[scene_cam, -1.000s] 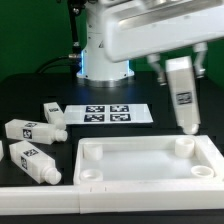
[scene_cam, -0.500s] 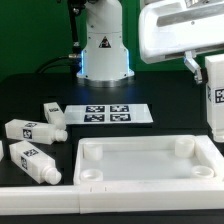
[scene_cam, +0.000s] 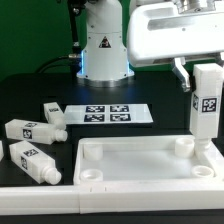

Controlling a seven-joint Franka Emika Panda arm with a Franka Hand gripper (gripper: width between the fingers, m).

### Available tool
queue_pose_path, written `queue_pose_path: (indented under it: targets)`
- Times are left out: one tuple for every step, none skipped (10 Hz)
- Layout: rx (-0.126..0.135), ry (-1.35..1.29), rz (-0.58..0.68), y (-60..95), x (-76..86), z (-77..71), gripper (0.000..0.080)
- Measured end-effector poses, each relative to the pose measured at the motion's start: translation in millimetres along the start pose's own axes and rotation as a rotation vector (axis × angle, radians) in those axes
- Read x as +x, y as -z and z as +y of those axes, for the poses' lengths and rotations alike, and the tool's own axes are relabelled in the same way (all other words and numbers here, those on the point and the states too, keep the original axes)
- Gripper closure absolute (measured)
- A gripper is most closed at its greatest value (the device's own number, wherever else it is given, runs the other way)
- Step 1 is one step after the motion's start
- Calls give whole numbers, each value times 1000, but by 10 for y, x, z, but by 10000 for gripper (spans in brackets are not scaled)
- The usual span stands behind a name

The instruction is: Assemble desk

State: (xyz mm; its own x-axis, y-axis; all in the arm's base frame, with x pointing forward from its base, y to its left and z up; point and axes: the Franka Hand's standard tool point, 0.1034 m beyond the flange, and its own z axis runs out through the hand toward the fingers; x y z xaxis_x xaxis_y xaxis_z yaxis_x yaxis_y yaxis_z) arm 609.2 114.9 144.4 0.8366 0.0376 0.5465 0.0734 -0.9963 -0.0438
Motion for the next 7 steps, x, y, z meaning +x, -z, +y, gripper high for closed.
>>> queue_pose_path:
  targets:
    - [0,0,-1,-5,-7,0,515]
    - [0,0,-2,-7,-9,2,515]
    - [-1,1,-4,-18,-11,7,515]
    - [-4,2,-3,-65,32,22,515]
    - [-6,3,4,-102,88,32,515]
    - [-8,6,6,-140,110,42,515]
    - [-10,6,7,-185,125,53,515]
